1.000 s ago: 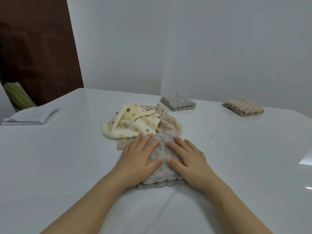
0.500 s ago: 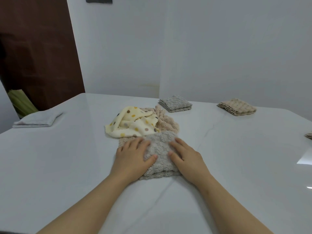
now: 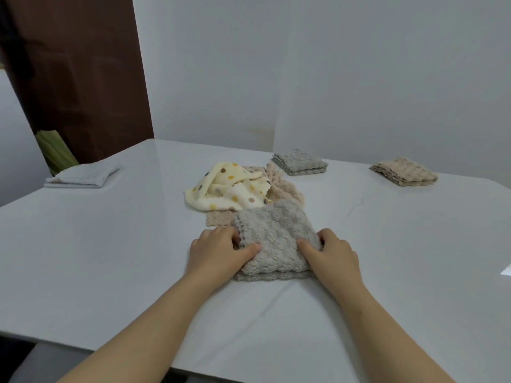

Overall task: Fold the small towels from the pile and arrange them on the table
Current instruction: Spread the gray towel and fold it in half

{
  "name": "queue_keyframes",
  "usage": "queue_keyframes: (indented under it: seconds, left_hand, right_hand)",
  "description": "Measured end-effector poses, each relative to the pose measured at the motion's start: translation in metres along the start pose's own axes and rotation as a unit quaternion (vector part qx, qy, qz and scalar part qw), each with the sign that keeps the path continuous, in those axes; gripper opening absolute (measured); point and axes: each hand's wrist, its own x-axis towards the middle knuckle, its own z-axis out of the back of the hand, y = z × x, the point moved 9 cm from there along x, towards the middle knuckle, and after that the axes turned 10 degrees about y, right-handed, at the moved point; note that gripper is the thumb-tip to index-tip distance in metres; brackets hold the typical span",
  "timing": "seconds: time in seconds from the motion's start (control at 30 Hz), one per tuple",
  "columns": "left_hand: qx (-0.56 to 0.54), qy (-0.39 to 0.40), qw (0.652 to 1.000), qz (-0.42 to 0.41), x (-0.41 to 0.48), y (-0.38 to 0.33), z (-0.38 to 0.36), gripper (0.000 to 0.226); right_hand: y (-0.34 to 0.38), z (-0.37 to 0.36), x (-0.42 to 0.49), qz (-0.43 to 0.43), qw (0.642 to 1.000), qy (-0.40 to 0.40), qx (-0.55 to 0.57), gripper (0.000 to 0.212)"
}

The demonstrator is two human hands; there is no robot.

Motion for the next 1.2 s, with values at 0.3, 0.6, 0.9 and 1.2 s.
queue_keyframes:
  seconds: [0.3,0.6,0.9,1.2]
  left_hand:
    - [-0.416,0.018,0.909,-0.032,0.009,-0.003,-0.014,0.038]
    - [-0.409,0.089,0.908,0.027,0.053,-0.052,0.023,0.022]
    - [-0.399,0.097,0.909,0.068,0.102,-0.050,0.088,0.025]
    - [-0.388,0.091,0.915,0.060,0.203,0.001,0.135,0.031]
  right_hand:
    - [-0.008,-0.013,0.007,-0.010,0.964,0.020,0.266,0.017]
    - [0.012,0.021,0.040,-0.088,0.923,0.082,0.365,0.017]
    - [0.080,0.034,0.098,-0.090,0.908,0.191,0.363,0.013]
    - [0.140,-0.010,0.204,-0.067,0.928,0.193,0.311,0.014]
